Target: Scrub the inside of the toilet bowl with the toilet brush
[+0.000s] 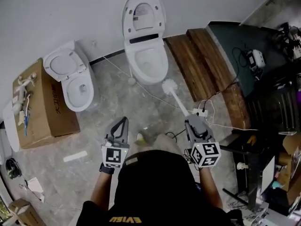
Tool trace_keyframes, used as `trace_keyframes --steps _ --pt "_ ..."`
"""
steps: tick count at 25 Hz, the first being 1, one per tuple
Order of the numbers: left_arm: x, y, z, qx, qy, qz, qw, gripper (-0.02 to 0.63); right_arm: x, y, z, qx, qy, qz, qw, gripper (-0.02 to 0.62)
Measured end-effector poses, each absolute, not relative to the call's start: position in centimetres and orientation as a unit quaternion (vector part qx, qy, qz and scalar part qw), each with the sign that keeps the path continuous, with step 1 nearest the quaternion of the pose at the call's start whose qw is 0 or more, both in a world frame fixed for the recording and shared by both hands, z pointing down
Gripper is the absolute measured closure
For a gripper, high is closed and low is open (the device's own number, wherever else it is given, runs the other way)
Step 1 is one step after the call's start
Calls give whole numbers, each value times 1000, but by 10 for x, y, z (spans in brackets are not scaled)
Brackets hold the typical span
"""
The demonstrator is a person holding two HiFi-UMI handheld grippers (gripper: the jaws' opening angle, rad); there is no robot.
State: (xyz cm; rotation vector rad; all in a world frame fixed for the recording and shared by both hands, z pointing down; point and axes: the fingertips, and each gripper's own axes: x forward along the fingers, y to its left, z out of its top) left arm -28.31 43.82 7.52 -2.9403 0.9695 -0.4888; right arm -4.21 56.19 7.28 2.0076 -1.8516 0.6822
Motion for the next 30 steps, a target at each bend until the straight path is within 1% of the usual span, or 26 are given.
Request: trace_keyframes --steps 9,13,17,21,25,30 --pt "-260 407 80 -945 283 -162 -5 588 -12 560 75 727 -613 241 195 437" --pt "-233 384 77 -945 282 -163 2 588 7 533 86 717 -619 244 206 437" --pt "-207 353 85 -934 306 -182 -9 588 33 485 102 686 -646 255 216 437" --pt "-165 306 105 -918 342 -200 -25 588 82 419 128 647 -676 259 239 437" --pt "-111 256 127 -891 392 -221 -51 588 149 353 152 596 -712 259 266 437" --pt "-36 203 132 -849 475 -207 -102 588 230 281 160 506 -764 263 302 437"
